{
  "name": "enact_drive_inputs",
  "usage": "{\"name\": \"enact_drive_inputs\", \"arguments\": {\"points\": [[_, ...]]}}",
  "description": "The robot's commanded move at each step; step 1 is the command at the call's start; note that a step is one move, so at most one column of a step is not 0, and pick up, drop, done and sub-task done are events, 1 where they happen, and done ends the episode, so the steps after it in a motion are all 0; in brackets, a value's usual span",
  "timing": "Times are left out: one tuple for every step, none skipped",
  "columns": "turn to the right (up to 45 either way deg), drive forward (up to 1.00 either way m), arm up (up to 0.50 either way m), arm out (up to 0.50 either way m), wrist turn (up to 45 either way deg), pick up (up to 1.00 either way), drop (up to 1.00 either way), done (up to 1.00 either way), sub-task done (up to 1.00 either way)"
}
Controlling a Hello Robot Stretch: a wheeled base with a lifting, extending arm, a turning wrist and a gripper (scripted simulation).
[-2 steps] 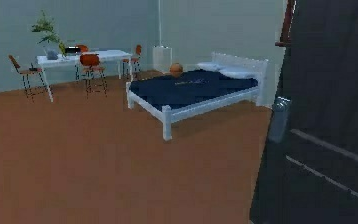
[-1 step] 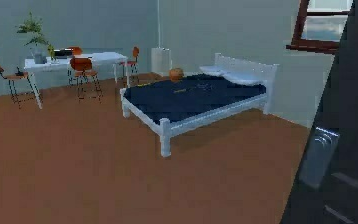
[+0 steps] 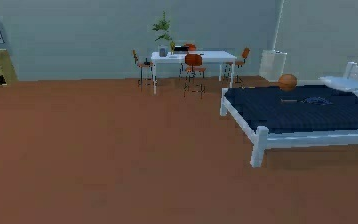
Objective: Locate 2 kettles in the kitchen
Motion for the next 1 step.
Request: {"name": "enact_drive_inputs", "arguments": {"points": [[0.0, 0.45, 0.0, 0.0, 0.0, 0.0, 0.0, 0.0, 0.0]]}}
